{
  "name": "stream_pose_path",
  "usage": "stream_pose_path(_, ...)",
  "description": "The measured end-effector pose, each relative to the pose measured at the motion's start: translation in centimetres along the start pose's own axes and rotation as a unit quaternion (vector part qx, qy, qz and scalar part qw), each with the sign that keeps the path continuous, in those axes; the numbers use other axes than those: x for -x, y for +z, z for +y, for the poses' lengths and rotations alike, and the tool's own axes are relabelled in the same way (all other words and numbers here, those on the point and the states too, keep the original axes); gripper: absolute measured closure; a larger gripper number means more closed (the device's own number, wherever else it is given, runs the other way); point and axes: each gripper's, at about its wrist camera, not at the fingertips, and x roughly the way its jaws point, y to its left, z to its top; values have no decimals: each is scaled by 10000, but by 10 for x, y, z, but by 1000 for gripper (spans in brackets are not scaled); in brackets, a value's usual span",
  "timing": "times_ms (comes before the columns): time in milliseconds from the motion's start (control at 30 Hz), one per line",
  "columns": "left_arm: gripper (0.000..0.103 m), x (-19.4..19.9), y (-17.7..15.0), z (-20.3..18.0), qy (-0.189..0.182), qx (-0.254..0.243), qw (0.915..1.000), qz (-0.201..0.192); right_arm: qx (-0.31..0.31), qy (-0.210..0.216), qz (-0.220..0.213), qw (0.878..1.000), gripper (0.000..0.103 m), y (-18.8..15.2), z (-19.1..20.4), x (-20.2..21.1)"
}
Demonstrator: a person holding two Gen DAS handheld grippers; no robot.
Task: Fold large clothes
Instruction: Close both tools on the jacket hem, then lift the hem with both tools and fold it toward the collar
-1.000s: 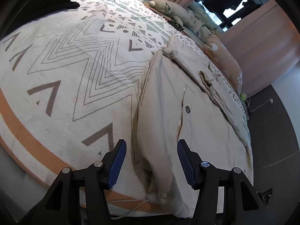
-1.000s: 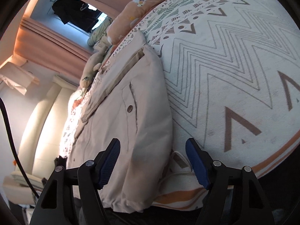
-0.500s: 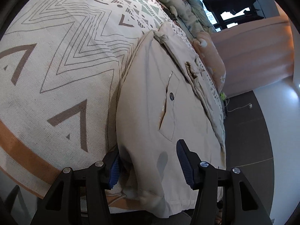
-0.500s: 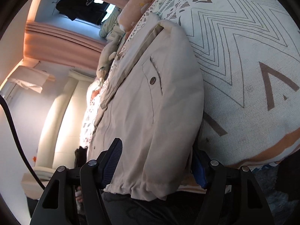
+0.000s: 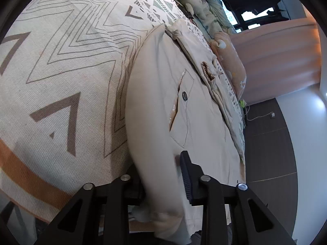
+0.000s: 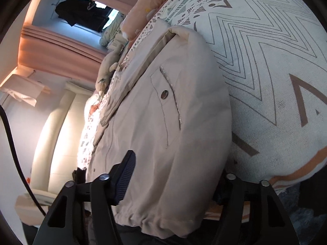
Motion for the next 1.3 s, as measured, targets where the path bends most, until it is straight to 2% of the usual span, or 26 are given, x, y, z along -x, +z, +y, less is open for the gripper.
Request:
stream_pose_path(33,88,1,0,1,47,54,10000,-6,-20,-71,-7,10000,74,1,0,0)
stream_pose_path(67,89,3,1,3,18,127,9999,-9,-86,-74,21,9999,86,3,-1,0)
stream_pose_path(167,94,12,1,1,-135,176,9996,-161,-167,26,-73,9998,89,4,2,6)
stream_pose_path(400,95,47,7,-11,-354,97,9979,-530,167,165,-496,9985,92,9,40,37)
stream_pose_path(633,96,89,15,-24,-600,-45,9953,-764,427,346,-677,9962,92,2,78,62)
stream_pose_path(1067,96,179,6,-22,-794,-270,9921,-934,730,669,-973,9903,92,-56,136,103)
stream_pose_path(1300,96,224,-16,-8,-915,-221,9895,-1096,1026,804,-897,9874,92,-84,161,116)
